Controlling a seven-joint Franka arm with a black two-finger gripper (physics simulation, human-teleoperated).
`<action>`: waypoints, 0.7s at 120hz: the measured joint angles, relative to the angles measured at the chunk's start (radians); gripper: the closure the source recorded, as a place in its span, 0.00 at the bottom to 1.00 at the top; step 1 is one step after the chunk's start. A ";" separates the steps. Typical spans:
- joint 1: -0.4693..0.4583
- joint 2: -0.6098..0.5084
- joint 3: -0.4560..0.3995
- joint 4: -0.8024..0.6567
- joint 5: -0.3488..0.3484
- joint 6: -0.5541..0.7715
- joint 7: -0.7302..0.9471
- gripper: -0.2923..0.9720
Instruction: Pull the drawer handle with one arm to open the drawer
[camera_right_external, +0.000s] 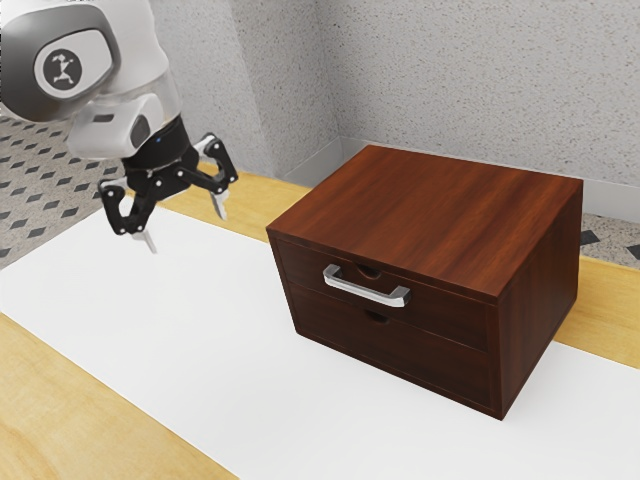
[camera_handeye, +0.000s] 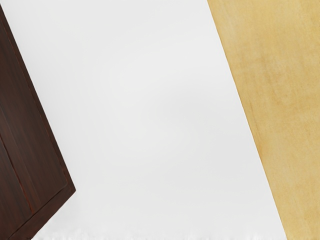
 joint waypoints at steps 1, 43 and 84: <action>0.000 0.003 0.001 0.002 0.000 0.000 0.000 0.23; -0.049 0.078 -0.011 0.027 0.005 0.055 0.014 0.23; -0.036 0.125 -0.012 0.024 0.005 0.138 0.025 0.27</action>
